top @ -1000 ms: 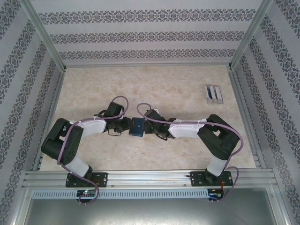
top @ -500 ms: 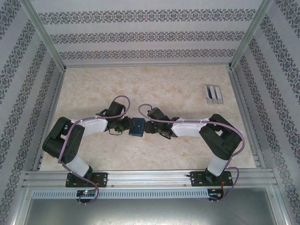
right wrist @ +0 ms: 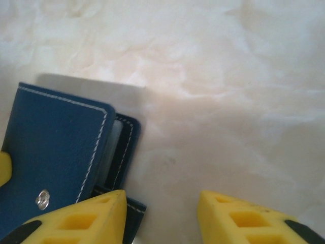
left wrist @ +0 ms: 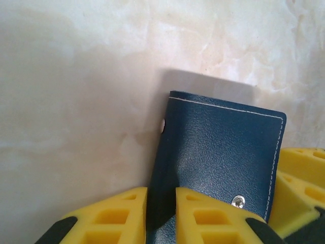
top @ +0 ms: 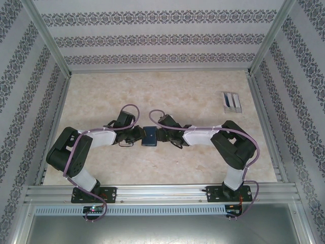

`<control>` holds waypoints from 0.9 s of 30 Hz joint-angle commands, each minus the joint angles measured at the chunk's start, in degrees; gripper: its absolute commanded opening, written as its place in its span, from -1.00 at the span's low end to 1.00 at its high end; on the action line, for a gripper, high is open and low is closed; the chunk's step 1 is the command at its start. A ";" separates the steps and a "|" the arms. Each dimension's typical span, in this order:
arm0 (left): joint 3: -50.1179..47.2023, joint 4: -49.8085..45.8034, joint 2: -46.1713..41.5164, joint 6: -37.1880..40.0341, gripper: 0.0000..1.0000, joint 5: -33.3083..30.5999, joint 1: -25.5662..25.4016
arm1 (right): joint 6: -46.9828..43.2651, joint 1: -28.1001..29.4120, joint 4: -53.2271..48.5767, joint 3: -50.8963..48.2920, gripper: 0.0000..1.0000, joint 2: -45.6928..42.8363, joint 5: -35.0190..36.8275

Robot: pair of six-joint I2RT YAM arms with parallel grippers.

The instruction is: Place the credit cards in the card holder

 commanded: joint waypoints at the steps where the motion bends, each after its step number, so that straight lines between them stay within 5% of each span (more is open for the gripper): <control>1: -3.75 -2.77 4.46 -3.82 -0.62 -4.36 -0.79 | 2.57 -2.18 -2.44 0.53 -0.25 1.56 5.74; 7: -4.57 -2.36 4.24 -5.27 -0.66 -5.70 -1.13 | 2.53 -3.88 -5.45 -0.91 -0.31 -1.76 6.57; 11: -3.93 -2.71 5.21 -4.89 -0.70 -5.43 -1.23 | -6.68 -4.52 3.98 -5.32 -0.15 -6.03 -7.54; 14: -3.80 -2.04 5.73 -5.09 -0.74 -4.16 -1.21 | -17.05 -3.42 -1.33 -1.65 -0.09 -5.29 -13.15; 22: -3.06 -2.34 7.38 -3.39 -0.77 -3.35 -0.86 | -40.11 -2.87 -1.71 -1.28 0.11 -2.89 -8.19; 27: -2.65 -2.75 8.08 -2.47 -0.77 -2.86 -0.90 | -44.23 -3.68 -4.57 3.84 0.10 2.06 -1.55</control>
